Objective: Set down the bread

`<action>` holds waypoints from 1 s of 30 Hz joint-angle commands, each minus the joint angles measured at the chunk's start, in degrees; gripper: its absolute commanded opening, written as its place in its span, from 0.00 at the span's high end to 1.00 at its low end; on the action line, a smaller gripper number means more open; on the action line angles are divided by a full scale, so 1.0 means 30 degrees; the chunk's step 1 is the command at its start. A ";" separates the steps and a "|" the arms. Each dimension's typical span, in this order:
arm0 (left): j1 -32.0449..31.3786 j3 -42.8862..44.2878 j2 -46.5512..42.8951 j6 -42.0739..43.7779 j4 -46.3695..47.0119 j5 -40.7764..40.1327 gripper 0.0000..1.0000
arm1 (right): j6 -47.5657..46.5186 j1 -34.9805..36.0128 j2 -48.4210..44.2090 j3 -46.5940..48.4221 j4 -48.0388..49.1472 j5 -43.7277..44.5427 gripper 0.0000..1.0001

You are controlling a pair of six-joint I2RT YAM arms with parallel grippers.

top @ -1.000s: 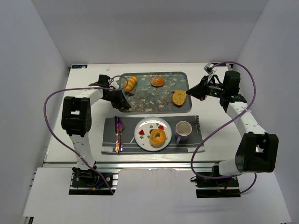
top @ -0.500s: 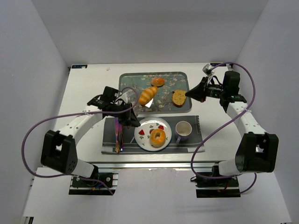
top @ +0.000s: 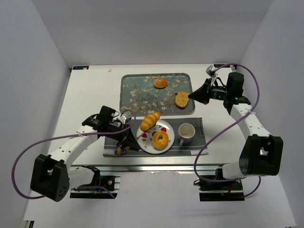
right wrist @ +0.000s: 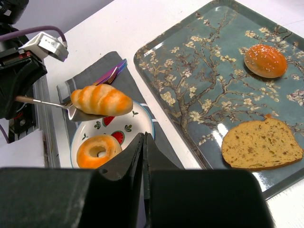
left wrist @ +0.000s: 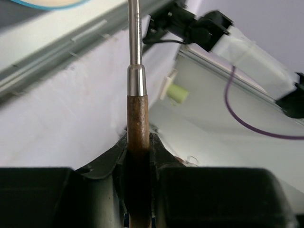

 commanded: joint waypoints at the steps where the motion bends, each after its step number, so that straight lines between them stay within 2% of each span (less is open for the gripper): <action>1: -0.0056 -0.0469 -0.0427 -0.1191 0.1365 0.2752 1.00 | -0.0130 -0.0083 -0.0154 0.0079 0.0174 -0.0555 0.93; 9: -0.0056 -0.2930 0.0273 -0.6347 0.7576 0.5505 1.00 | -0.0042 -0.0082 -0.0652 -0.0477 0.0496 -0.0526 0.93; 16: -0.0115 -0.2814 0.1506 -0.6029 0.7609 0.6122 1.00 | -0.0158 -0.0054 -0.0916 -0.0771 0.0555 -0.0409 0.94; 30: -0.0144 -0.3636 0.1653 -0.5444 0.6848 0.6533 1.00 | 0.0134 -0.0082 -0.0828 -0.0917 0.1111 -0.0467 0.94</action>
